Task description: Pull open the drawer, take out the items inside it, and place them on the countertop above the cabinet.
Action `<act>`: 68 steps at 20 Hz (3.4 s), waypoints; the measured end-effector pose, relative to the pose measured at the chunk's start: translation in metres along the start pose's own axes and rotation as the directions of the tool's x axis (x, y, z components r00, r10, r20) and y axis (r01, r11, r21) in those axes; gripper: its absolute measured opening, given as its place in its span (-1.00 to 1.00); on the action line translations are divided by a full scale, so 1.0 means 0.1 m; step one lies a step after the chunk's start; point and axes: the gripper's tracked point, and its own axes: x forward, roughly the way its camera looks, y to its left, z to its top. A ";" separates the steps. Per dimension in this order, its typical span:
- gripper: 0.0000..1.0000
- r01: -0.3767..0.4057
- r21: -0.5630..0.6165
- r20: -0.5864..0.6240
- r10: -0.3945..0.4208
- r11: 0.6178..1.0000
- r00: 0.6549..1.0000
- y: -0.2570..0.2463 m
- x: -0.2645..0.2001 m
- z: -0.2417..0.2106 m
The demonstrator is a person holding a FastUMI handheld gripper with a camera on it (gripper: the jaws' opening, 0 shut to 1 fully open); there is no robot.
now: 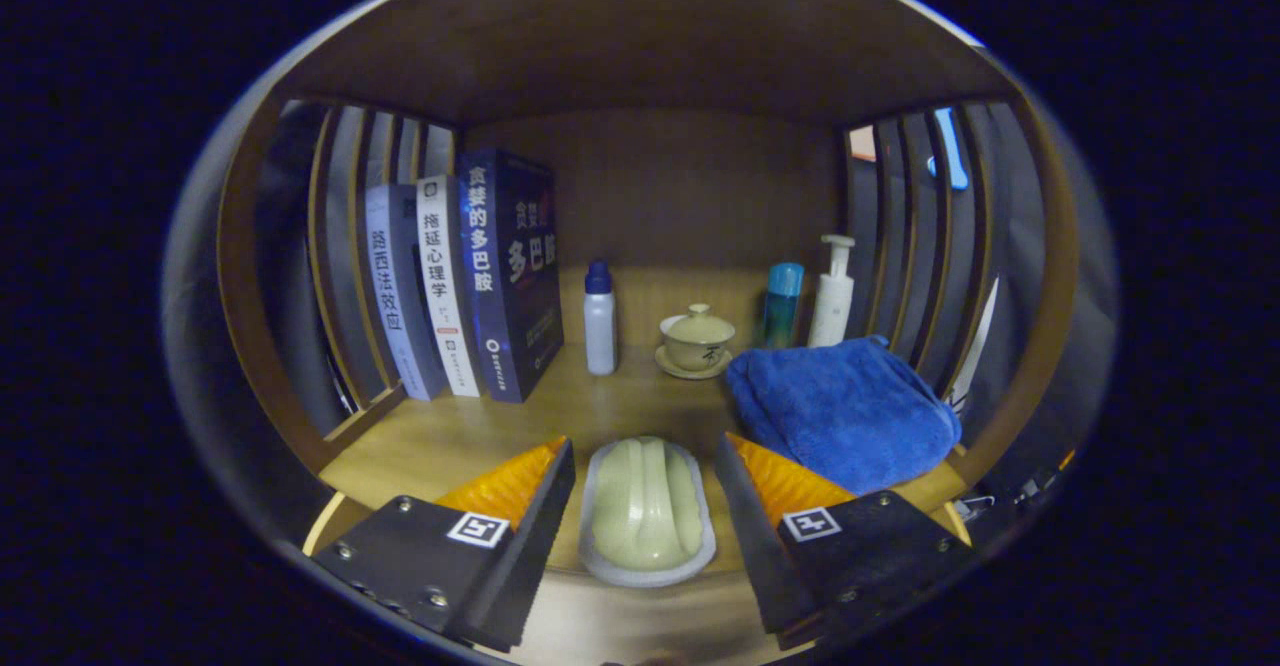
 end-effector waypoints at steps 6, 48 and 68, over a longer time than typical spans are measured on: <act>0.97 0.004 -0.040 0.126 0.001 0.999 0.992 -0.03 -0.69 0.08; 0.97 -0.023 0.212 -0.002 0.024 0.977 1.000 -0.08 -1.93 -1.98; 1.00 0.023 0.009 -0.188 -0.021 1.000 0.982 -0.12 -1.75 -2.34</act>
